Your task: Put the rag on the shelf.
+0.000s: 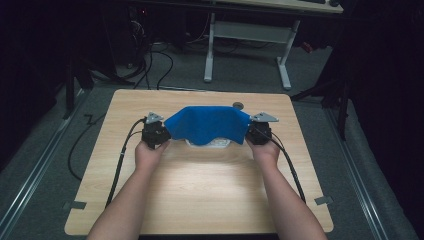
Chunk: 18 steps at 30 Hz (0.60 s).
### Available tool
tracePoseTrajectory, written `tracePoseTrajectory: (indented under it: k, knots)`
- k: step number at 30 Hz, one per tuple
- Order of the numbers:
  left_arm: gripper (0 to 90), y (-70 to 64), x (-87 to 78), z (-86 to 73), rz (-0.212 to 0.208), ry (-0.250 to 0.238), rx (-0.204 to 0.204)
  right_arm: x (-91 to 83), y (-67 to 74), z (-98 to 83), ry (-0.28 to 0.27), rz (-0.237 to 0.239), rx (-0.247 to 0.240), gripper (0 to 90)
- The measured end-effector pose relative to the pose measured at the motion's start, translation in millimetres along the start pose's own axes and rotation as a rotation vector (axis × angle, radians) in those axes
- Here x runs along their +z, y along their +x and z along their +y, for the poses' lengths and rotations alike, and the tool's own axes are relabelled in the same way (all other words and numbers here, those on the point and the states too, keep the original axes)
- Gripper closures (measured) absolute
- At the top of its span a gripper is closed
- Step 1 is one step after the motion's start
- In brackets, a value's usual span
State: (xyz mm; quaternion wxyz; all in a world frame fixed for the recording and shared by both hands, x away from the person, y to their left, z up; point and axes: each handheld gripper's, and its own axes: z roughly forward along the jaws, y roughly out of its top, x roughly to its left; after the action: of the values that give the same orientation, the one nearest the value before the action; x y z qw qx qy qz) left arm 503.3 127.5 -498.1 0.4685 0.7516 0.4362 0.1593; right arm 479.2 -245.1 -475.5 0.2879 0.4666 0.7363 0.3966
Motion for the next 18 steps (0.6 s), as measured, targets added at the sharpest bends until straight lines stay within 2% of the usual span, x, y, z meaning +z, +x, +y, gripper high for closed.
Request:
tracePoseTrajectory:
  k: [9, 18]
  knots:
    - [67.7, 4.3, -13.7, 6.2, 0.027, -0.023, -0.002, -13.7, -9.5, 9.7, -0.025, -0.030, -0.003, 75.9]
    - [62.2, 11.4, -32.5, 16.5, 0.078, -0.055, -0.001, -27.7, -19.2, 20.6, -0.061, -0.055, 0.024, 68.1]
